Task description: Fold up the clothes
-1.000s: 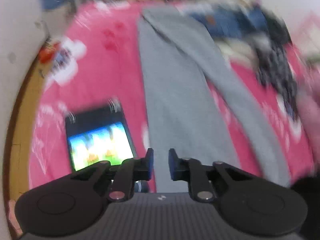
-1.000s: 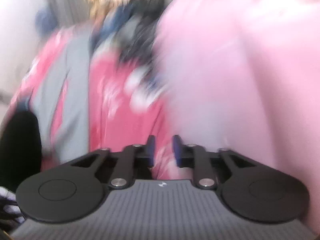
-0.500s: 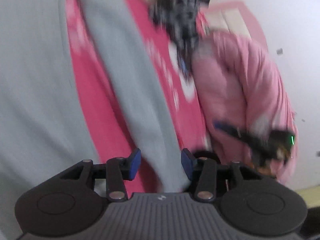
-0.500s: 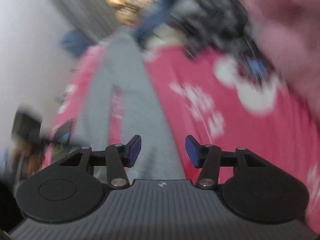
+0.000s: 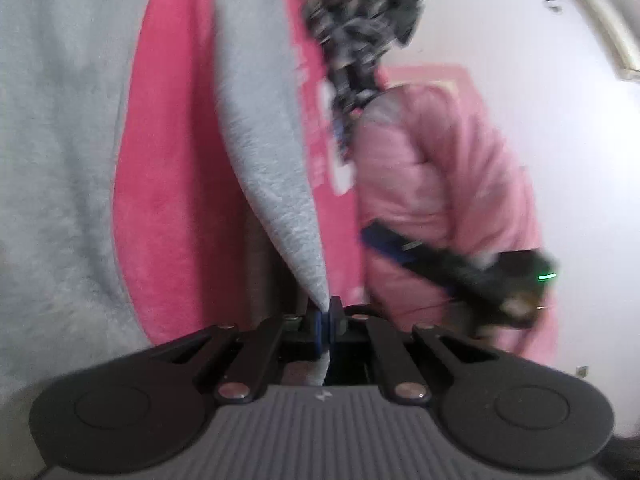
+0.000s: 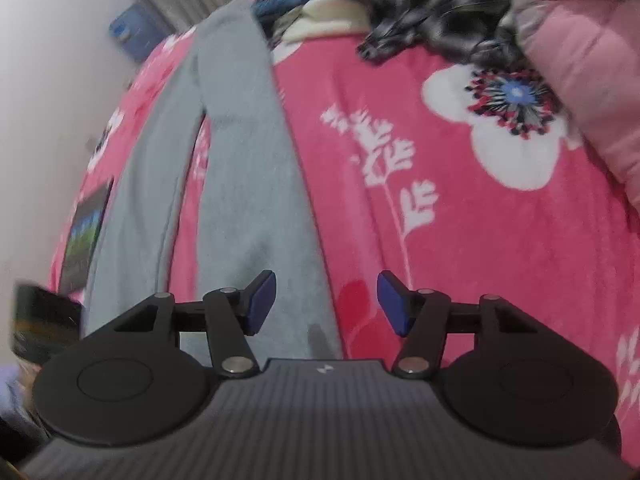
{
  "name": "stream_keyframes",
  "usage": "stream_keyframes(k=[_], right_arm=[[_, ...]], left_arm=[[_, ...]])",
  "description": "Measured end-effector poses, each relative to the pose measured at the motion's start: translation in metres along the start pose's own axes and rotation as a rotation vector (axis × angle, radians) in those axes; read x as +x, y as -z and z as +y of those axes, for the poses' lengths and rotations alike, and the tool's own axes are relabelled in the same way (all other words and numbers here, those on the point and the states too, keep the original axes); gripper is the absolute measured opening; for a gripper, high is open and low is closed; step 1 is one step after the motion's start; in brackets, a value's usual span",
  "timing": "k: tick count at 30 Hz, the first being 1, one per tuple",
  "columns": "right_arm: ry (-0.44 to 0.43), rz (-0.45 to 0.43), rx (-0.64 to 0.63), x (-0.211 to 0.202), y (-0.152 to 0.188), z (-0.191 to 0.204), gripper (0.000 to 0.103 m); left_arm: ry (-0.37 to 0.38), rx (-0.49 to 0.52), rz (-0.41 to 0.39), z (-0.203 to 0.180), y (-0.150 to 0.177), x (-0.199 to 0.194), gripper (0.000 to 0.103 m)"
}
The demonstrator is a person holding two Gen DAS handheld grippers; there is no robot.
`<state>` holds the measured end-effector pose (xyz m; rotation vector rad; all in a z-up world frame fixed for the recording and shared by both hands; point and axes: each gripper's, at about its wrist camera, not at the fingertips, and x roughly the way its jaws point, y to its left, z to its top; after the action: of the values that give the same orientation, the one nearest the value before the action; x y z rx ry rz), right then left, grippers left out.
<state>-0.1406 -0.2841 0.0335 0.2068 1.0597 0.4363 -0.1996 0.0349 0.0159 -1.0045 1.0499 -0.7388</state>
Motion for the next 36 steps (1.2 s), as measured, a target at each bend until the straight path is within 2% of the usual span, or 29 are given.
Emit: stream_keyframes(k=[2,6,8,11,14,18,21,25,26,30,31,33,34,36], right_arm=[[-0.038,0.015,-0.011,0.001,0.005,0.003,0.06],[-0.203,0.082,-0.018,0.015,0.012,0.021,0.062],[-0.26,0.098,-0.047,0.023,0.015,0.036,0.062],[-0.269,0.125,-0.11,0.042,0.019,0.06,0.062],[-0.295,0.176,-0.128,0.063,0.025,0.077,0.062],[-0.339,0.241,-0.183,0.082,0.031,0.098,0.062],[-0.359,0.264,-0.191,0.093,0.033,0.106,0.062],[-0.383,0.311,-0.149,0.111,0.035,0.109,0.062],[-0.387,0.316,-0.161,0.113,0.035,0.112,0.062],[-0.415,0.323,-0.182,0.112,0.039,0.122,0.07],[-0.418,0.325,-0.18,0.113,0.041,0.124,0.075],[-0.41,0.326,-0.167,0.115,0.048,0.13,0.08],[-0.4,0.322,-0.165,0.115,0.052,0.133,0.08],[-0.341,0.301,-0.203,0.111,0.057,0.141,0.053]], left_arm=[[-0.068,0.07,-0.035,-0.016,-0.008,-0.029,0.003],[-0.186,-0.02,-0.048,-0.024,-0.03,-0.087,0.003],[-0.225,-0.026,-0.062,-0.029,-0.033,-0.113,0.003],[-0.237,-0.068,-0.104,-0.034,-0.027,-0.146,0.003],[-0.215,-0.107,-0.143,-0.041,-0.006,-0.178,0.003],[-0.226,-0.094,-0.217,-0.065,0.031,-0.211,0.003],[-0.357,-0.053,-0.268,-0.065,0.049,-0.224,0.003],[-0.557,-0.167,-0.246,0.005,0.052,-0.222,0.004],[-0.582,-0.189,-0.24,0.023,0.053,-0.22,0.004],[-0.544,-0.226,-0.274,0.05,0.053,-0.216,0.004],[-0.536,-0.211,-0.278,0.05,0.052,-0.214,0.004],[-0.52,-0.18,-0.287,0.049,0.048,-0.211,0.008],[-0.508,-0.174,-0.296,0.05,0.046,-0.213,0.014],[-0.472,-0.201,-0.311,0.059,0.041,-0.219,0.03]])
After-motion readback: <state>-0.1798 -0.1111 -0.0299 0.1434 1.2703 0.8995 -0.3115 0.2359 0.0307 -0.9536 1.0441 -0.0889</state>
